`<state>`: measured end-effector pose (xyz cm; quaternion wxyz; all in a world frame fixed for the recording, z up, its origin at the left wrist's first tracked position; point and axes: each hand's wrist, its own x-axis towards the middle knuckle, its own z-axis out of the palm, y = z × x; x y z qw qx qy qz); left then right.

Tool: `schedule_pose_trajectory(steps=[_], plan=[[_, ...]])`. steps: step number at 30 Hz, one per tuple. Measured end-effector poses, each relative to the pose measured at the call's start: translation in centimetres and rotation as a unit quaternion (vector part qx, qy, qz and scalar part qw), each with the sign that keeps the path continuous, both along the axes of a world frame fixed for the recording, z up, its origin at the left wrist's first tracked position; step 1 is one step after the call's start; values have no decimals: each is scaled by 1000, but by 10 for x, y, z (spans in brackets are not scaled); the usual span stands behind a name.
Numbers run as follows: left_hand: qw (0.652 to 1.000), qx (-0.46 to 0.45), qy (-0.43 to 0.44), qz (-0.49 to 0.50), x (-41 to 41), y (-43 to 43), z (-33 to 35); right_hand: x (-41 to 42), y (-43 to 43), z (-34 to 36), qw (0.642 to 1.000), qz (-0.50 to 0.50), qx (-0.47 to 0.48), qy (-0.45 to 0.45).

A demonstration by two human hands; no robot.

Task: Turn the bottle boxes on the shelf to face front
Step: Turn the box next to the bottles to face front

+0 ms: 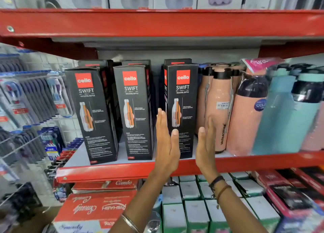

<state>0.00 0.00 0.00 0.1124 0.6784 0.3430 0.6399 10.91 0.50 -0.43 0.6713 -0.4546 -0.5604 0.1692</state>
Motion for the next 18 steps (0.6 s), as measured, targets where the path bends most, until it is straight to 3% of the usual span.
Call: schedule_pose_trajectory(steps=[7, 12, 18], plan=[[978, -195, -71, -26, 8, 7, -13, -3, 13, -12, 990, 87, -110, -1], [969, -210, -97, -88, 4, 15, -14, -3, 21, -12, 987, 141, -77, -4], [972, -173, -93, -133, 10, 0, 3, 3, 34, 3, 992, 105, -42, -61]])
